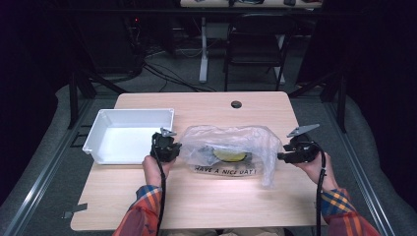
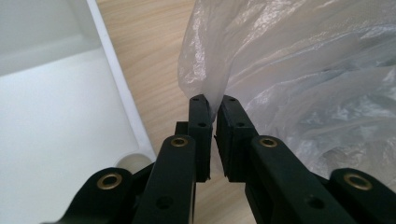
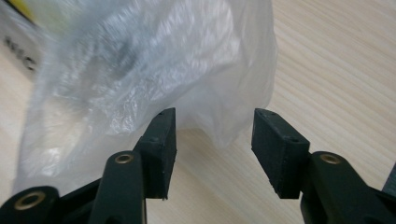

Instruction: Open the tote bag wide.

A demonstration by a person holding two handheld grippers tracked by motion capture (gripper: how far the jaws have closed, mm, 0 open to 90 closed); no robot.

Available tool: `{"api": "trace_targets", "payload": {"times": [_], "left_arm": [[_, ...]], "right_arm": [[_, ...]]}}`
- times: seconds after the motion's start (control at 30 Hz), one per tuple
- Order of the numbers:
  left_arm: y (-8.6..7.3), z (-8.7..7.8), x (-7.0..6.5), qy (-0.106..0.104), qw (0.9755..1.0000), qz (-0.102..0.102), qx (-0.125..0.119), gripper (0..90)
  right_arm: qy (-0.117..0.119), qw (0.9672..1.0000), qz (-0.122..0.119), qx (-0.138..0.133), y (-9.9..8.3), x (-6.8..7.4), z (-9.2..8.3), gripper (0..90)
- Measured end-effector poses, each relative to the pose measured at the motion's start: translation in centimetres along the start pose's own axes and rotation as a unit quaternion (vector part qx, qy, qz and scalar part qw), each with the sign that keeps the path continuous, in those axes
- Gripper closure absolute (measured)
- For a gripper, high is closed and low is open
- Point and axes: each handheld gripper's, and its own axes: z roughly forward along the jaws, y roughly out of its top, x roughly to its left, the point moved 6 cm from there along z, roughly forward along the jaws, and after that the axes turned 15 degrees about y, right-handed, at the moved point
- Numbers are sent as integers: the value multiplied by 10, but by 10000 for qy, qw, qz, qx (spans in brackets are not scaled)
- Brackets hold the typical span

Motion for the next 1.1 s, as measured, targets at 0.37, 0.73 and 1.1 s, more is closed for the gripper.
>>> {"api": "trace_targets", "payload": {"times": [0.37,0.73,1.1], "left_arm": [[1,0,-1,-1,10000,26,24,821],[0,-12,-6,-306,9995,9,125,593],[2,-53,-6,-451,9990,32,-2,326]], "right_arm": [[214,9977,-575,-278,25,41,-24,394],[96,9968,-786,-56,31,45,30,569],[71,9968,-794,5,34,47,45,895]]}}
